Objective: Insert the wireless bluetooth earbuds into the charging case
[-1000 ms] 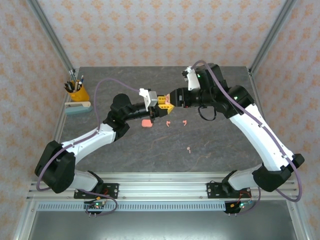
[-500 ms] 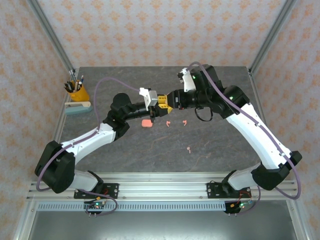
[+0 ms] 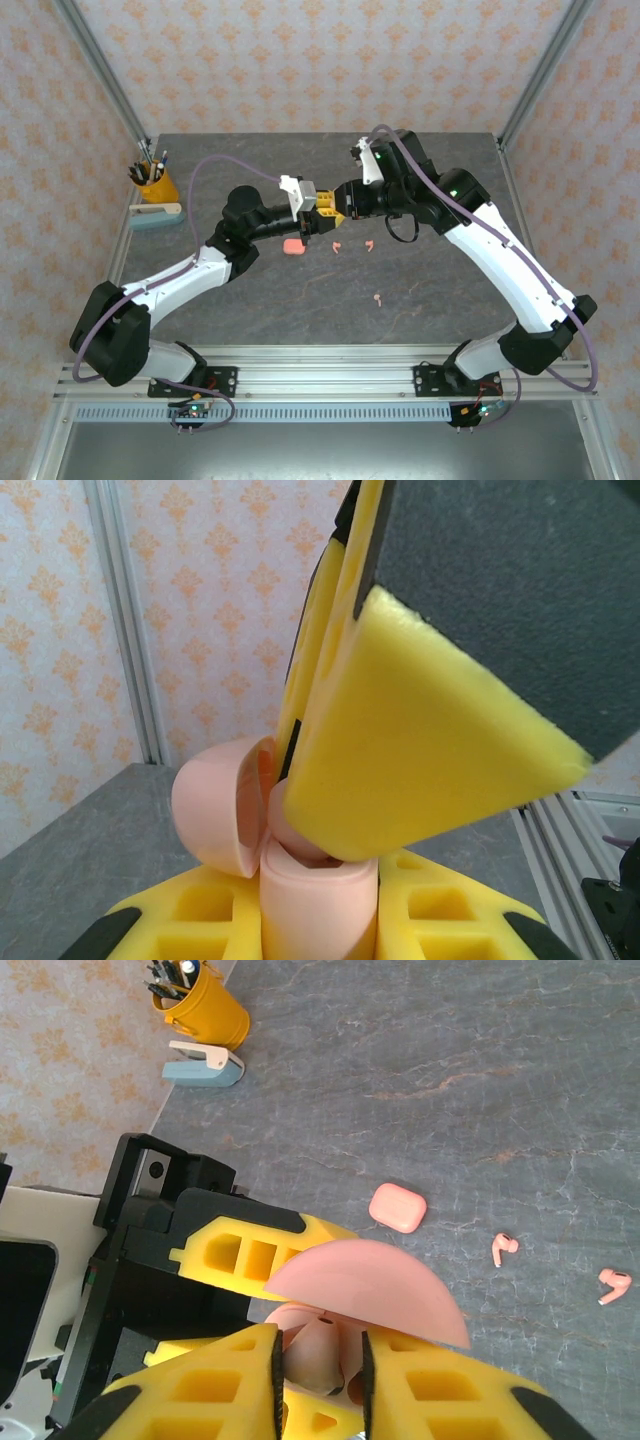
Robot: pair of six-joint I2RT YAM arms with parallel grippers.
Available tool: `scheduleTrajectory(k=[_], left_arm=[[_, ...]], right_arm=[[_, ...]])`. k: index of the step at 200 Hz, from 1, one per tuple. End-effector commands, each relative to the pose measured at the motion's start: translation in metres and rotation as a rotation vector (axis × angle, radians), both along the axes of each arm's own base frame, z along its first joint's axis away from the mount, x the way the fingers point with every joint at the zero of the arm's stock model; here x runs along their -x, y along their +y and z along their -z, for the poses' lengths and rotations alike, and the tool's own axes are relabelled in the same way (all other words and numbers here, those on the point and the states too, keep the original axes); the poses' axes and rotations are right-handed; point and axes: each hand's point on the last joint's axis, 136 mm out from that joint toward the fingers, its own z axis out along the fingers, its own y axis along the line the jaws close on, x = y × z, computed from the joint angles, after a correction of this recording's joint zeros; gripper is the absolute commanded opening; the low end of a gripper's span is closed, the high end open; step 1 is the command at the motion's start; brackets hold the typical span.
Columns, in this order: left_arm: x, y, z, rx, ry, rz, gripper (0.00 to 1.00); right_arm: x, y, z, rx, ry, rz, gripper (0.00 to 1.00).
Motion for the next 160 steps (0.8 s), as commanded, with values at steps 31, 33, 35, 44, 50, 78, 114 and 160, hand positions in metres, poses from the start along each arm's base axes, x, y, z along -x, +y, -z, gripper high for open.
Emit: scheduleTrajectory(k=[31,33,35,44,50,78,114,160], left_arm=[[0.009,-0.003,-0.038,0.062,-0.142,0.019,0.00],[0.009,-0.003,-0.038,0.063,-0.142,0.019,0.00],[0.009,-0.003,-0.038,0.063,-0.143,0.018,0.00],[0.009,-0.003,-0.037,0.062,-0.140,0.018,0.00],[0.009,-0.003,-0.037,0.062,-0.140,0.018,0.00],[0.009,-0.003,-0.037,0.061,-0.140,0.017,0.00],[0.009,-0.004,-0.035,0.058,-0.133,0.019,0.00],[0.009,-0.003,-0.036,0.059,-0.133,0.018,0.00]], right_arm=[[0.005,0.005,0.004,0.020,0.030,-0.014,0.13],[0.005,0.005,0.003,0.018,0.028,-0.013,0.13],[0.005,0.006,0.003,0.017,0.029,-0.012,0.13],[0.004,0.005,0.001,0.016,0.021,-0.005,0.12],[0.003,0.004,-0.001,0.013,0.017,0.000,0.12],[0.000,-0.001,-0.009,0.013,-0.011,0.028,0.10],[-0.003,-0.008,-0.022,0.006,-0.058,0.059,0.09],[-0.003,-0.013,-0.032,0.003,-0.086,0.074,0.08]])
